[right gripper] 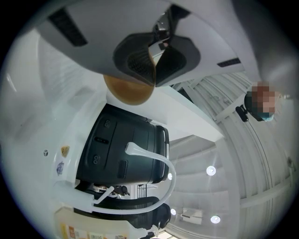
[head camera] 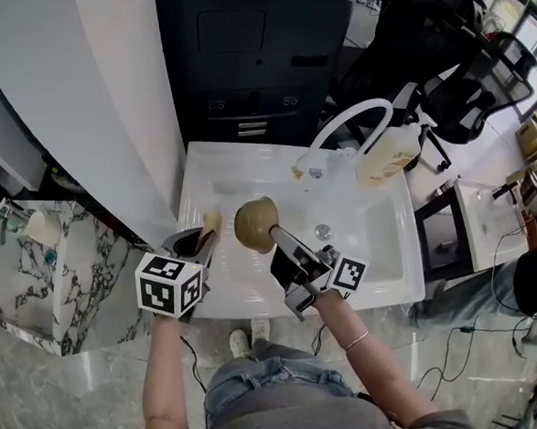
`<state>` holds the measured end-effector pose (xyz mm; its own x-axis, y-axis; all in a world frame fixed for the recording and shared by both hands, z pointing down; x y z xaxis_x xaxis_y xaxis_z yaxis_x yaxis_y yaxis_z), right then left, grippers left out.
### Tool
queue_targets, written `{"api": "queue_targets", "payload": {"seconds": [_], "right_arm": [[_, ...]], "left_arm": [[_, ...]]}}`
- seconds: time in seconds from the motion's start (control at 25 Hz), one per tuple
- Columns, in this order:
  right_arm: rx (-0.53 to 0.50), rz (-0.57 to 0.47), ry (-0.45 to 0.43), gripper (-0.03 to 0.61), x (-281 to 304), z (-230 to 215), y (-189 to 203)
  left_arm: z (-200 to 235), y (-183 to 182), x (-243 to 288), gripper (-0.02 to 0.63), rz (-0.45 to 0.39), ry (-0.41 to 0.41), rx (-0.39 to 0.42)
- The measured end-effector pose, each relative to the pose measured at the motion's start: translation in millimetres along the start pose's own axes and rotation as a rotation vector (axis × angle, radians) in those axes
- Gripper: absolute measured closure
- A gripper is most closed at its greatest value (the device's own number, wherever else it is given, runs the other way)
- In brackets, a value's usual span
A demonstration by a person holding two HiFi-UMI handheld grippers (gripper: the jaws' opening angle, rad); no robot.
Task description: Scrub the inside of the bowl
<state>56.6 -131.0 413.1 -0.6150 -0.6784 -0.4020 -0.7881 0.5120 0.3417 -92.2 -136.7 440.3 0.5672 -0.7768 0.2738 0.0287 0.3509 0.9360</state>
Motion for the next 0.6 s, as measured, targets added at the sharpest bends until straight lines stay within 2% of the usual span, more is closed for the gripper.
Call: {"api": "queue_targets", "payload": {"seconds": [0.2,0.4,0.6], "right_arm": [[0.012,0.000,-0.020,0.557,2.6,6.1,0.6],[0.013,-0.005,-0.013,0.557,0.7,3.7,-1.1],[0.001,-0.005,0.003,0.557,-0.1,-0.7,-1.0]], "left_arm": [[-2.1,16.1,25.0,0.568,0.032,0.035,-0.085],[-20.5,21.2,27.8,0.568,0.002,0.086,-0.155],[-34.6,25.9,26.3,0.568,0.024,0.079,-0.122]]}}
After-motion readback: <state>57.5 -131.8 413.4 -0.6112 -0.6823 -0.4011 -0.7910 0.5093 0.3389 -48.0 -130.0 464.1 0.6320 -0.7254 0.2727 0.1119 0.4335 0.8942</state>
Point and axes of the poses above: the fingertips, and each gripper's own axes: x forward along the fingers, z to its left, y out of its underside, the point moved 2 cm from there along -x, backward along the fingers, and after that the axes turned 13 degrees about -z, right-handed, at the moved point
